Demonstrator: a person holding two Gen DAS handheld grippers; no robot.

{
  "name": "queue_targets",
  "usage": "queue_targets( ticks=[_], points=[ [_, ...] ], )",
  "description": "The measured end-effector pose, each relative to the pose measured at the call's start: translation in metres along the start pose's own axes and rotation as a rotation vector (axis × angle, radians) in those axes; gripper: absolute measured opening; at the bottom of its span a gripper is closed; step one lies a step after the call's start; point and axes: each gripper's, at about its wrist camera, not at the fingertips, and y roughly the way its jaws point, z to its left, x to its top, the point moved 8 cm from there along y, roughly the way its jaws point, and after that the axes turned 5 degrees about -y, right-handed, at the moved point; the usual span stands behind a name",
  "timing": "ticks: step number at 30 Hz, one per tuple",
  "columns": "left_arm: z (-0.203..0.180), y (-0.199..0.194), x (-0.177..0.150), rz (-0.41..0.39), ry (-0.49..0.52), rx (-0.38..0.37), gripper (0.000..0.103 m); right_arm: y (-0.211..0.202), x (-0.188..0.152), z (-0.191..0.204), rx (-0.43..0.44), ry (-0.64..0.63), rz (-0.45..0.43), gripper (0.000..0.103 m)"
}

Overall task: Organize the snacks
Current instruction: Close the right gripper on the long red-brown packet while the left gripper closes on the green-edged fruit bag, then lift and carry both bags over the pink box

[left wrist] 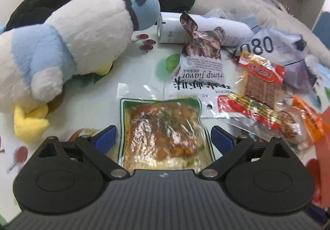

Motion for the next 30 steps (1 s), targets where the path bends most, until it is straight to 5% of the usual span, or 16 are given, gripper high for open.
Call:
queue_targets(
  ticks=[7, 11, 17, 30],
  points=[
    [-0.001, 0.008, 0.001, -0.016, 0.044, 0.027, 0.095, 0.010, -0.001, 0.001, 0.018, 0.009, 0.024, 0.062],
    [0.000, 0.000, -0.003, -0.016, 0.061, 0.010, 0.080, 0.009, 0.001, 0.005, 0.025, -0.007, 0.023, 0.037],
    [-0.001, -0.017, -0.017, -0.001, 0.075, -0.015, 0.068, 0.001, -0.002, 0.007, 0.025, -0.007, 0.030, 0.037],
    [0.006, -0.079, -0.072, 0.052, 0.052, -0.063, 0.064, -0.039, -0.026, 0.005, 0.042, 0.011, 0.029, 0.037]
  ],
)
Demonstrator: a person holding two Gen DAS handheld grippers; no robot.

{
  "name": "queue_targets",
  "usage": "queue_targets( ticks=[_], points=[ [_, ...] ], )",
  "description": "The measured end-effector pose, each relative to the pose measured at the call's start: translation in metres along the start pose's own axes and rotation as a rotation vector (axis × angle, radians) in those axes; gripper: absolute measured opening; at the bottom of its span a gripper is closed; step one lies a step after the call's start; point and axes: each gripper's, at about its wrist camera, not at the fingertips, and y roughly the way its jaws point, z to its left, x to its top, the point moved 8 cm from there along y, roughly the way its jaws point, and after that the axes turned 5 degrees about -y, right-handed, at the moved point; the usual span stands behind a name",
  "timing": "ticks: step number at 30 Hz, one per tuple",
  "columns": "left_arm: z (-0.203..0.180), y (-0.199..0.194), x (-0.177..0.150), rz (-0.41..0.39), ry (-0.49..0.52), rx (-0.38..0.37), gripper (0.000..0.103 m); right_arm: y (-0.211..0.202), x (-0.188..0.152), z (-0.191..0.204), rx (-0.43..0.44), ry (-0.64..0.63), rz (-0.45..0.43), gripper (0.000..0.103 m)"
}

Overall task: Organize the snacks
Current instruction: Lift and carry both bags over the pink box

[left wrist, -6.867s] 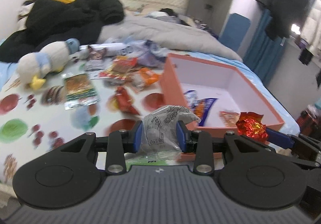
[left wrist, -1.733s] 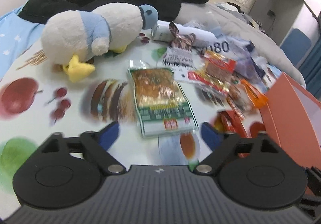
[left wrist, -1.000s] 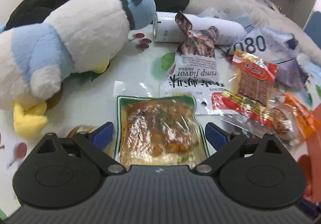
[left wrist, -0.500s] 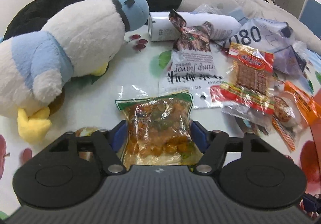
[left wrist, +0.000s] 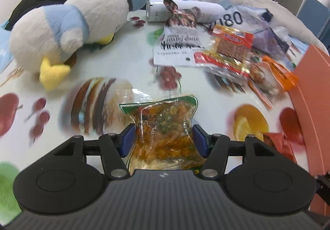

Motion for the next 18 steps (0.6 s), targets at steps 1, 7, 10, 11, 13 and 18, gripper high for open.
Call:
queue_targets(
  ticks=[1, 7, 10, 11, 13, 18],
  points=[
    [0.000, -0.006, -0.004, -0.001, 0.000, -0.002, 0.064, -0.004, -0.002, -0.001, 0.003, 0.008, -0.002, 0.037],
    [-0.006, -0.050, -0.030, -0.009, -0.004, -0.040, 0.064, -0.029, -0.013, 0.001, 0.007, 0.020, -0.003, 0.037],
    [-0.008, -0.073, -0.040, -0.018, -0.003, -0.053, 0.064, -0.044, -0.018, 0.007, 0.015, 0.016, -0.011, 0.037],
    [-0.008, -0.079, -0.042, -0.020, -0.005, -0.058, 0.064, -0.049, -0.019, 0.009, 0.016, 0.013, -0.016, 0.037],
    [-0.009, -0.093, -0.046, -0.028, 0.000, -0.064, 0.064, -0.060, -0.018, 0.012, 0.011, 0.003, -0.028, 0.037],
    [-0.016, -0.127, -0.052, -0.047, 0.035, -0.071, 0.064, -0.086, -0.014, 0.016, 0.004, -0.004, -0.063, 0.037]
  ],
)
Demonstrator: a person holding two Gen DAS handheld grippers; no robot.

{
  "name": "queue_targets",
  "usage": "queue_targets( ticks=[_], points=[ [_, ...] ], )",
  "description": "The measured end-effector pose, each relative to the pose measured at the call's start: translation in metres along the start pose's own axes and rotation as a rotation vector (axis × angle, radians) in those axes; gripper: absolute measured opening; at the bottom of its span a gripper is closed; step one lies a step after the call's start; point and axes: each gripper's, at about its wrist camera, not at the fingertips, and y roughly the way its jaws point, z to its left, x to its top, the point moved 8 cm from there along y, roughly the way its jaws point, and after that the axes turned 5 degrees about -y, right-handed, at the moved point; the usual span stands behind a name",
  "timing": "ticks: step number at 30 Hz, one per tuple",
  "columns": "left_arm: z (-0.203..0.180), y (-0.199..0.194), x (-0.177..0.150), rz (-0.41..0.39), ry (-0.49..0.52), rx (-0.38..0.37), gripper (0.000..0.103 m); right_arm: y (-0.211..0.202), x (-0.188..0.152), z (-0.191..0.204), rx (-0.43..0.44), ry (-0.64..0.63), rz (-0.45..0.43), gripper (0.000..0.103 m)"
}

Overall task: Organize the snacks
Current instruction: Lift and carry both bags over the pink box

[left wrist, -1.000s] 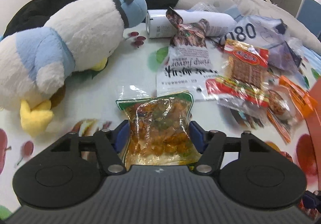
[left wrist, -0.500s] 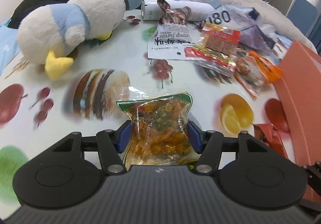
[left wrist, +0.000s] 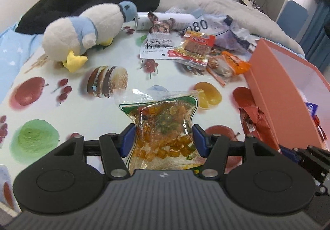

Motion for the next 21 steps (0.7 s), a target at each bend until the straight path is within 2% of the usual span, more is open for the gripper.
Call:
queue_targets(
  ticks=[9, 21],
  points=[
    [-0.025, -0.059, -0.003, -0.051, 0.029, -0.060, 0.064, -0.059, 0.007, -0.010, -0.018, 0.055, -0.072, 0.036],
    [-0.066, -0.106, -0.013, -0.075, 0.049, -0.143, 0.064, -0.118, 0.007, -0.040, -0.072, 0.091, -0.138, 0.037]
  ],
)
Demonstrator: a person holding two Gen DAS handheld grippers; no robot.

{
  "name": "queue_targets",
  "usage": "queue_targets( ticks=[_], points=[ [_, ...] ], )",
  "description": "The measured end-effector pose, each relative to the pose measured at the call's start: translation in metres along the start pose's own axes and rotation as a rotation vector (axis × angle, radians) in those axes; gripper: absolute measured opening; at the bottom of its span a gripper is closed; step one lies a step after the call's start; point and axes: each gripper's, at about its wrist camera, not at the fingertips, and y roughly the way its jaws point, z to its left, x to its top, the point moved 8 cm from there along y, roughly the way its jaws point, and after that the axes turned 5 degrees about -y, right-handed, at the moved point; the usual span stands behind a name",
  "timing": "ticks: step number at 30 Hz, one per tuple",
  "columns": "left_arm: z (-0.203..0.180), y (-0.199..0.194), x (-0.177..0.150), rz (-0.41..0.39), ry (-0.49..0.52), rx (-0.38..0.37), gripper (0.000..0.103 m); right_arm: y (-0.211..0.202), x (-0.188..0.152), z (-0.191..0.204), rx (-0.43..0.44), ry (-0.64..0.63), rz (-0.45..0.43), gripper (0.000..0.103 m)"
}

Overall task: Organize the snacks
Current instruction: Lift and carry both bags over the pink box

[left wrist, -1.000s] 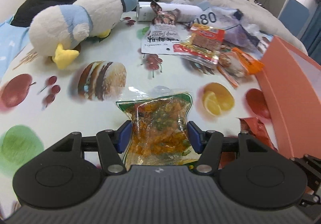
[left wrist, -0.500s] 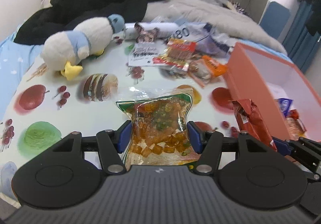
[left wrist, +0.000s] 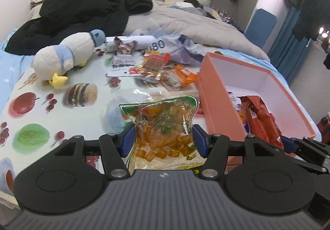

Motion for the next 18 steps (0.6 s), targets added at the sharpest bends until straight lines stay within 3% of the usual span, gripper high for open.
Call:
queue_targets(
  ticks=[18],
  points=[
    [-0.094, -0.012, -0.016, 0.031, 0.086, -0.156, 0.065, -0.058, -0.014, -0.058, -0.084, 0.113, -0.024, 0.037]
  ],
)
